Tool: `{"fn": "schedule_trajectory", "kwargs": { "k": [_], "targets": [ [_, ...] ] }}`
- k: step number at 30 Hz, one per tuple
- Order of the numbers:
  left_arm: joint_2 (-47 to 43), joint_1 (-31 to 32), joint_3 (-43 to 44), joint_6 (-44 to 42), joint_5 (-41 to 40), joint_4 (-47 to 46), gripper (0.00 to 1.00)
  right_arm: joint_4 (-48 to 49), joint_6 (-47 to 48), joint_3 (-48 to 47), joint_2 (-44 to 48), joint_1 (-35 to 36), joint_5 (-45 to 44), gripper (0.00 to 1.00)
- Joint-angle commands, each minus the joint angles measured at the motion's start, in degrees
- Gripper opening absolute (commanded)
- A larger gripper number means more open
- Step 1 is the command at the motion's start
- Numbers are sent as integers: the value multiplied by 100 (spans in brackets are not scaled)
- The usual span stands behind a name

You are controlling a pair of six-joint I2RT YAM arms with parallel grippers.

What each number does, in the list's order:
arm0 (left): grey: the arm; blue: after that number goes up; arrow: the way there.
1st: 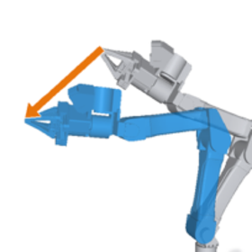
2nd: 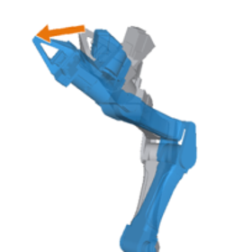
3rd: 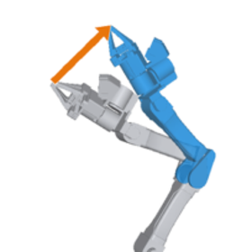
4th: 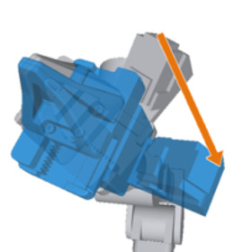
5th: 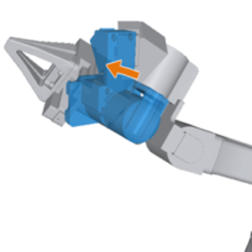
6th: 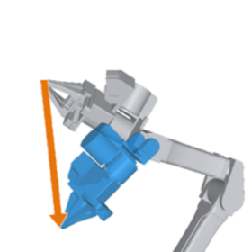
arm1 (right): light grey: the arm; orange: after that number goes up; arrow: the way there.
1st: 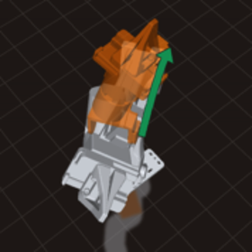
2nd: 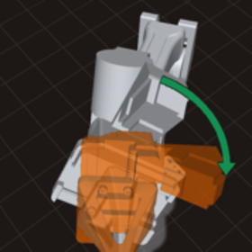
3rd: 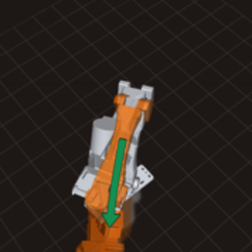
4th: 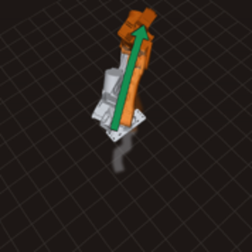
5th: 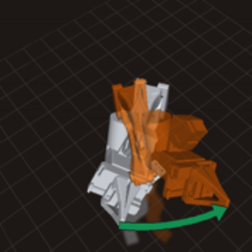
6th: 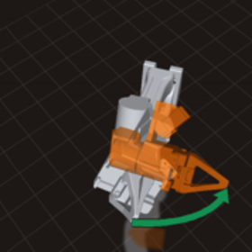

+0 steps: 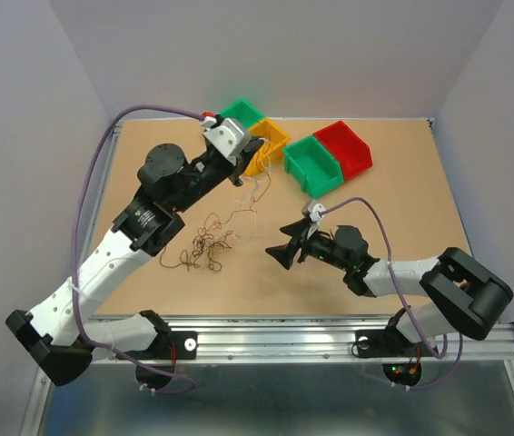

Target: Untangle the cables

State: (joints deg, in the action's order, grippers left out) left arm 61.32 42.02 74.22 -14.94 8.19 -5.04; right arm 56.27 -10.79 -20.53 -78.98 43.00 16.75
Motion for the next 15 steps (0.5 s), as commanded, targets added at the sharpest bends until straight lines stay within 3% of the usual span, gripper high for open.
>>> {"fn": "schedule_trajectory", "kwargs": {
  "k": [1,12,15],
  "targets": [
    [73,26,102,316,755,-261,0,1174,-134,-196,-519,147,575,86],
    [82,26,1191,597,755,-15,0,1904,-221,-2182,-2708,683,-777,88],
    [169,26,1621,668,816,187,0,1905,-126,-2665,-2964,858,-1830,88]
  ]
}}
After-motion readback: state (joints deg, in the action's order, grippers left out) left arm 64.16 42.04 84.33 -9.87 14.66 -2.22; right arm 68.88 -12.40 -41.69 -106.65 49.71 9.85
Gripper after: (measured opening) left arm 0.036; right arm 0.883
